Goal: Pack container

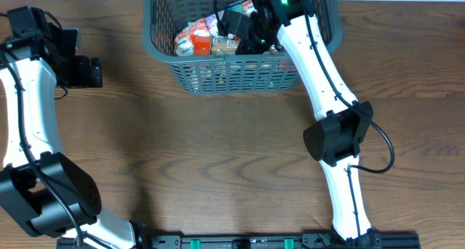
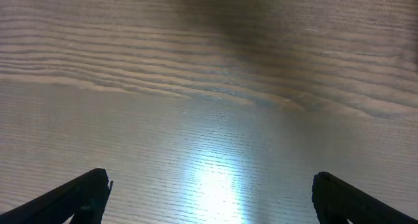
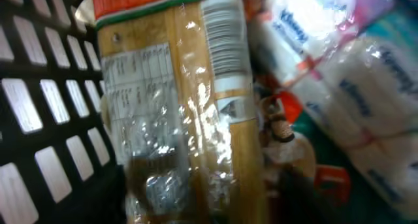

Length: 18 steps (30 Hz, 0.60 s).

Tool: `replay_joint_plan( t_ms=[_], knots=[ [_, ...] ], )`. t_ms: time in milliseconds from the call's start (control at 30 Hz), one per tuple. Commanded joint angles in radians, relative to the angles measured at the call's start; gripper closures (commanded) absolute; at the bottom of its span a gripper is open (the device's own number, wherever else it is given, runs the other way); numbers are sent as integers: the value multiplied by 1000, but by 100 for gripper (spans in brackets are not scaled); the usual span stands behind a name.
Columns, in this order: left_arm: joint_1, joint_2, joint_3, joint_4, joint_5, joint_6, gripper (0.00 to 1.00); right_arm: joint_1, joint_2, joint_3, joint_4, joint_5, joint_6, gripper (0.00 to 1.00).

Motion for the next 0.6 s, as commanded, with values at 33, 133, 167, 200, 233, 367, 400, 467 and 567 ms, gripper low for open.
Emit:
replay_joint_plan(
  t_ms=[33, 133, 167, 200, 233, 367, 400, 467, 567],
  knots=[
    [-1, 0, 2, 1, -1, -13, 2, -8, -29, 27, 45, -20, 26, 1],
    [-1, -1, 2, 6, -1, -13, 1, -13, -64, 42, 126, -17, 134, 1],
    [-1, -4, 2, 9, -1, -12, 1, -16, -79, 53, 158, -10, 189, 1],
    [-1, -7, 2, 10, -1, -12, 1, -23, -96, 66, 196, 2, 254, 1],
    [-1, -13, 3, 13, -1, -12, 1, -34, -118, 82, 236, 11, 315, 1],
    [-2, -50, 3, 17, -1, 8, 1, -108, -199, 138, 322, 106, 568, 1],
    [-4, -61, 5, 17, -1, 11, 1, -131, -218, 150, 322, 128, 625, 1],
    [-12, -93, 5, 18, -1, 11, 1, -193, -263, 163, 304, 166, 739, 1],
    [-41, -155, 5, 19, -1, 11, 1, -313, -330, 163, 238, 187, 849, 1]
  ],
)
